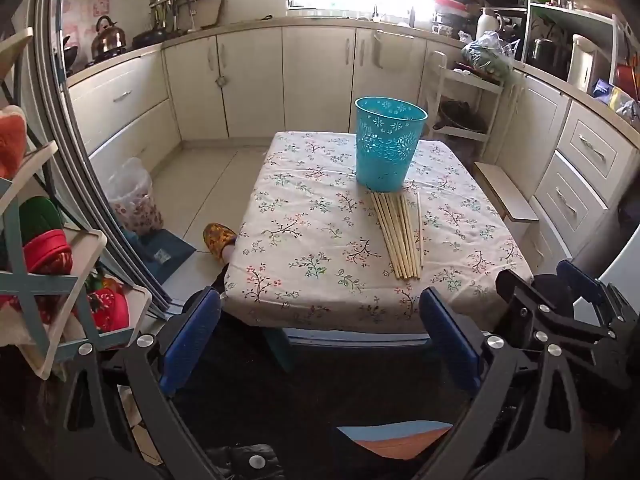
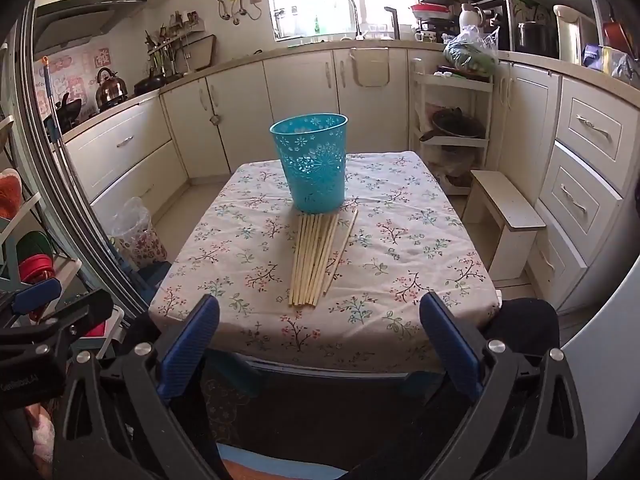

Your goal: Organize utensils

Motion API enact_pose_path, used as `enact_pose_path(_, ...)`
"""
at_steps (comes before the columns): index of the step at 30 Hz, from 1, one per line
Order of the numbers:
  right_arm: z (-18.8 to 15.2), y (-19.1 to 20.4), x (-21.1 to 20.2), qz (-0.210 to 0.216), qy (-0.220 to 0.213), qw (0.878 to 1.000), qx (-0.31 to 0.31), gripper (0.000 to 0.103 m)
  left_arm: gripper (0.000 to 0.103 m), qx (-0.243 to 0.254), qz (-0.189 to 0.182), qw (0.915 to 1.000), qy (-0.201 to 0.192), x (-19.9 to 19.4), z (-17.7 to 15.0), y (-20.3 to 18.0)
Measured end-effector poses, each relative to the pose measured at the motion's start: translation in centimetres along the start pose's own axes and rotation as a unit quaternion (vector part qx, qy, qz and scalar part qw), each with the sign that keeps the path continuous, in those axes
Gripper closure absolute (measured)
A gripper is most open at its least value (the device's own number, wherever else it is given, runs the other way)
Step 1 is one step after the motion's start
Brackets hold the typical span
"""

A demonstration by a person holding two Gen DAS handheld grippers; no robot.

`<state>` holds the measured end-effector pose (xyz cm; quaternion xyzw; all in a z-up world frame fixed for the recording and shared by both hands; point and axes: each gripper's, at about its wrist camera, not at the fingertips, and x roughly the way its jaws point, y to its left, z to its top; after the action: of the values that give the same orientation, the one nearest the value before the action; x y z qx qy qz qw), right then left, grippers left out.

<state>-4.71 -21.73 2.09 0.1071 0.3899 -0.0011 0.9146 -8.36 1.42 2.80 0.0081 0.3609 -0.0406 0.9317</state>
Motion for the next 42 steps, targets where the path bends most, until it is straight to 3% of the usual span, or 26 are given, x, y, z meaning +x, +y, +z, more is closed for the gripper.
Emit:
enact_pose_path(10,-1.0,0.1,-0.4,0.005,0.004,1.0,0.002,0.007,0.007,-0.027,0.041,0.9987,0.011,1.2,0.4,1.8)
enact_pose_path(26,-0.9,1.1,-1.7,0.025,-0.025,0.999,-0.022,0.007,0.007,-0.025,0.036,0.999,-0.009,-0.2,0.5,1.1)
enact_pose_path(42,-1.0,1.1,-1.8,0.028,-0.027,0.999,-0.02,0.007,0.007,-0.027,0.034,0.999,-0.009,-0.6,0.7,0.7)
